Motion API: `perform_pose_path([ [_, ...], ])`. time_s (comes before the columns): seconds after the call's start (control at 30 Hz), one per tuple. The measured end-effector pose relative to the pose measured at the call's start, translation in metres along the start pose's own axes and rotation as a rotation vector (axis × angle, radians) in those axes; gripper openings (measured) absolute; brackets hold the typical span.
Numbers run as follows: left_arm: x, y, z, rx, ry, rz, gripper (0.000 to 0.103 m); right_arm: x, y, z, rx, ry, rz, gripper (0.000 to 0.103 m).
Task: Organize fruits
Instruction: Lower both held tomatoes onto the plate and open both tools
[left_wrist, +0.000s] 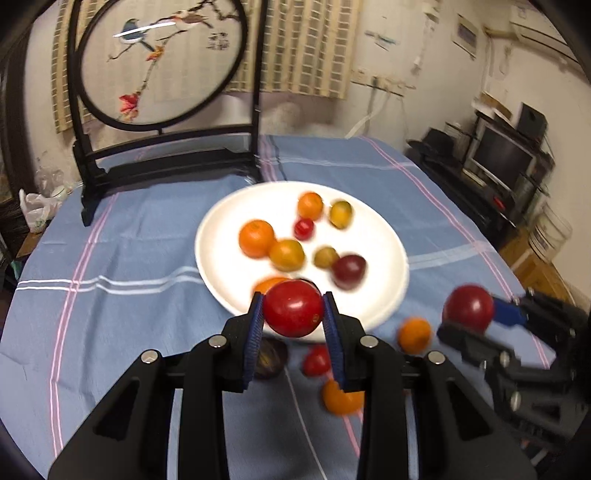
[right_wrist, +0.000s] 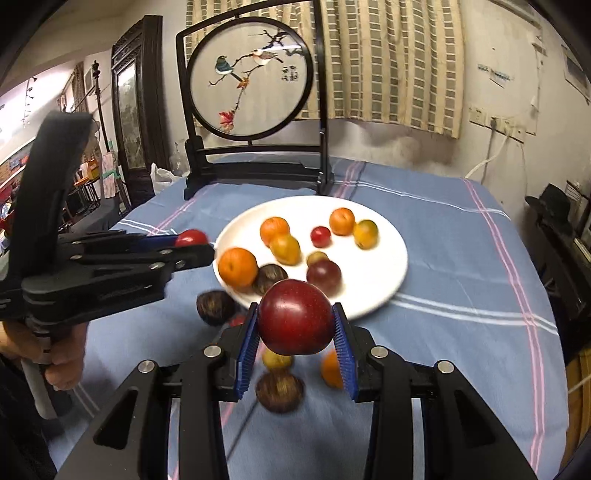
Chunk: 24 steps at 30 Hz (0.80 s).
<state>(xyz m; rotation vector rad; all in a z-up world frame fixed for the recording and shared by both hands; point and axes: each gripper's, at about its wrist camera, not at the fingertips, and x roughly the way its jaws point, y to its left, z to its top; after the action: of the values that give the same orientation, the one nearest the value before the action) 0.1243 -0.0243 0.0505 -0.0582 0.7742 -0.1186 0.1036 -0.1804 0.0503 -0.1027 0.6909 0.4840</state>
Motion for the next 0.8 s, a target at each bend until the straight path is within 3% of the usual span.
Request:
perform_pose_path([
  [0.33,0.058,0.029,0.015,-0.099,0.045,0.039,0.031,0.062,-0.011,0.002,0.073,0.101,0.010,0.039],
  [0.8,0.080,0.038,0.014,-0.135,0.047,0.036,0.032,0.082,-0.015,0.000,0.105,0.108,0.015,0.040],
])
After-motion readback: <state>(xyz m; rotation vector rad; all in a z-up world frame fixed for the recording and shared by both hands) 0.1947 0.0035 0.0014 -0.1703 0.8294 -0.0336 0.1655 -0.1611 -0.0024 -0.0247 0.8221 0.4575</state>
